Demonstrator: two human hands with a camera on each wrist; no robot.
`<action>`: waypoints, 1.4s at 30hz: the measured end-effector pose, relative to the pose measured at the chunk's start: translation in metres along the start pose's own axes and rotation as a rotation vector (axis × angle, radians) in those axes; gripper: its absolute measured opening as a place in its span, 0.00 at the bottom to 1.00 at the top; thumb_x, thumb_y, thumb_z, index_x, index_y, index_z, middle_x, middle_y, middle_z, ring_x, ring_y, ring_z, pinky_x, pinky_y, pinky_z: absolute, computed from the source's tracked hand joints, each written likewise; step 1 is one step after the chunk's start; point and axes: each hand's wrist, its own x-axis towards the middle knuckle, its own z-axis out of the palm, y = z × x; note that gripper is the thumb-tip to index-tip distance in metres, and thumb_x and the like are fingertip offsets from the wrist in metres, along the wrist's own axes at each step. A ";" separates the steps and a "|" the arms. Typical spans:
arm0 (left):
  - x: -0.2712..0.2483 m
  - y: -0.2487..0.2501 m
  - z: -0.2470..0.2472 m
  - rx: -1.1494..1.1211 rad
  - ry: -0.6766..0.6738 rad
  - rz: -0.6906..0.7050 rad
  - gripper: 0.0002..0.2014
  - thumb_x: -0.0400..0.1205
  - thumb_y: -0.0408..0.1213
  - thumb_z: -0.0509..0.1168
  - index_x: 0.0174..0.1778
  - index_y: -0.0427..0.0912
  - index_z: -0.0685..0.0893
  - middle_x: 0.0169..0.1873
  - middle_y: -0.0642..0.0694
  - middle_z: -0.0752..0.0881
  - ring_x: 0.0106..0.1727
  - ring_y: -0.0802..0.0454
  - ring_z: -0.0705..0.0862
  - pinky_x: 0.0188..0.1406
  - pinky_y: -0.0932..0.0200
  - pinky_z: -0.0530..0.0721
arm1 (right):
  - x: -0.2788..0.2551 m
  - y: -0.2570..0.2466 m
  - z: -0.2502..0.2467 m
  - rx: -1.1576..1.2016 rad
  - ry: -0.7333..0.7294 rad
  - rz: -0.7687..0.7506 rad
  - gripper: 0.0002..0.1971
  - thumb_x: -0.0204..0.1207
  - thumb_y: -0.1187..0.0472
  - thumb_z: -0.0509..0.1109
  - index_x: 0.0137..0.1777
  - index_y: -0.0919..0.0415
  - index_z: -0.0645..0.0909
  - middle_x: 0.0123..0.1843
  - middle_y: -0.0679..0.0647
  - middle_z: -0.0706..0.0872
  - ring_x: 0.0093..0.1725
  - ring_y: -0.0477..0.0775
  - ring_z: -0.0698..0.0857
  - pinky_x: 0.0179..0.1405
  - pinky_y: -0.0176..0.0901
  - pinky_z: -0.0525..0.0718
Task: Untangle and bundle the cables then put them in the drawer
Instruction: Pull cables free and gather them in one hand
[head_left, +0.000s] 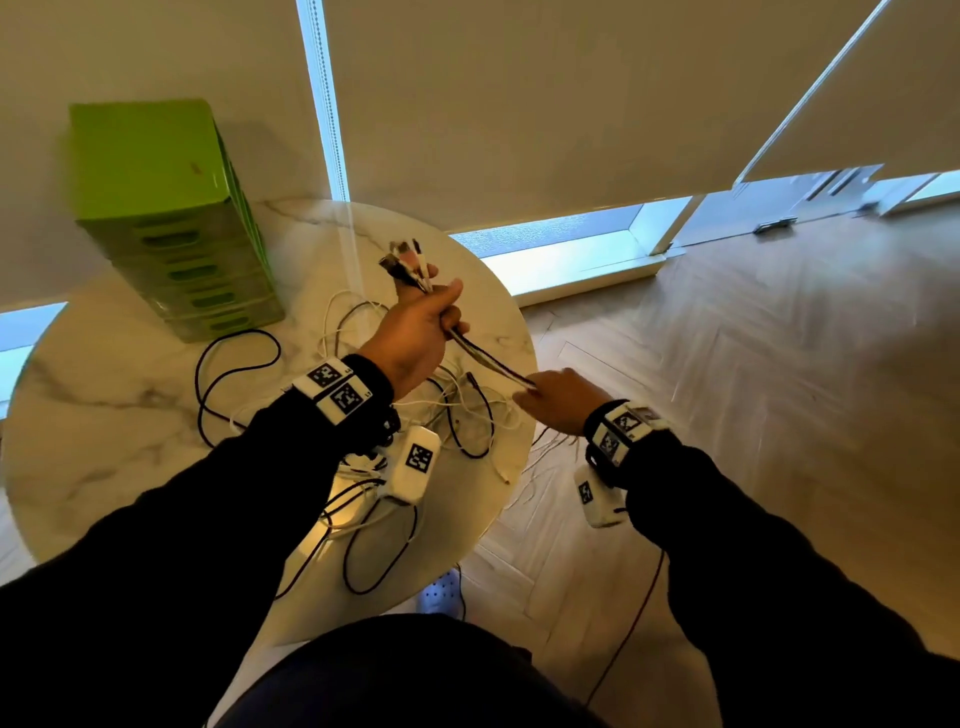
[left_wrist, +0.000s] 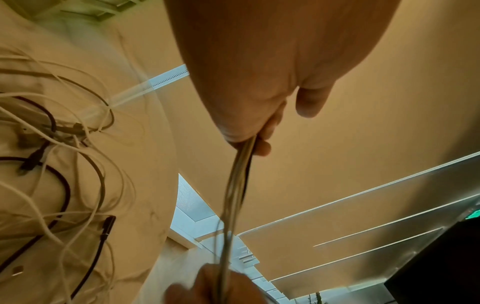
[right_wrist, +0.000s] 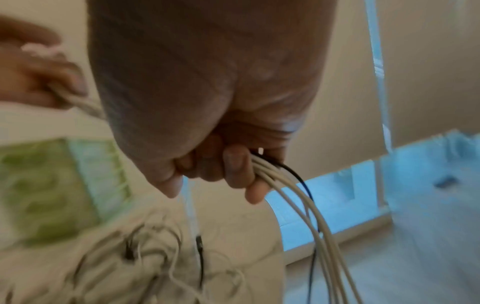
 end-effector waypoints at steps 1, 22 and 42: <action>0.002 0.000 0.002 0.003 0.044 0.027 0.13 0.88 0.27 0.59 0.51 0.52 0.67 0.34 0.52 0.71 0.29 0.57 0.69 0.40 0.58 0.76 | -0.003 -0.005 0.007 -0.109 -0.014 -0.060 0.14 0.87 0.51 0.58 0.53 0.61 0.79 0.45 0.59 0.87 0.46 0.64 0.88 0.43 0.52 0.85; -0.015 -0.020 -0.073 -0.121 0.381 0.109 0.11 0.93 0.46 0.52 0.46 0.50 0.70 0.24 0.54 0.62 0.25 0.57 0.60 0.26 0.63 0.67 | 0.015 -0.046 0.089 0.133 -0.202 -0.050 0.10 0.81 0.59 0.60 0.60 0.52 0.65 0.53 0.61 0.86 0.50 0.68 0.86 0.47 0.55 0.83; -0.007 0.006 -0.132 0.074 0.599 -0.009 0.20 0.89 0.39 0.59 0.29 0.48 0.69 0.19 0.55 0.63 0.19 0.57 0.59 0.19 0.62 0.57 | 0.144 -0.079 0.024 -0.075 -0.084 -0.261 0.25 0.83 0.55 0.65 0.78 0.62 0.71 0.76 0.63 0.72 0.73 0.67 0.75 0.72 0.58 0.75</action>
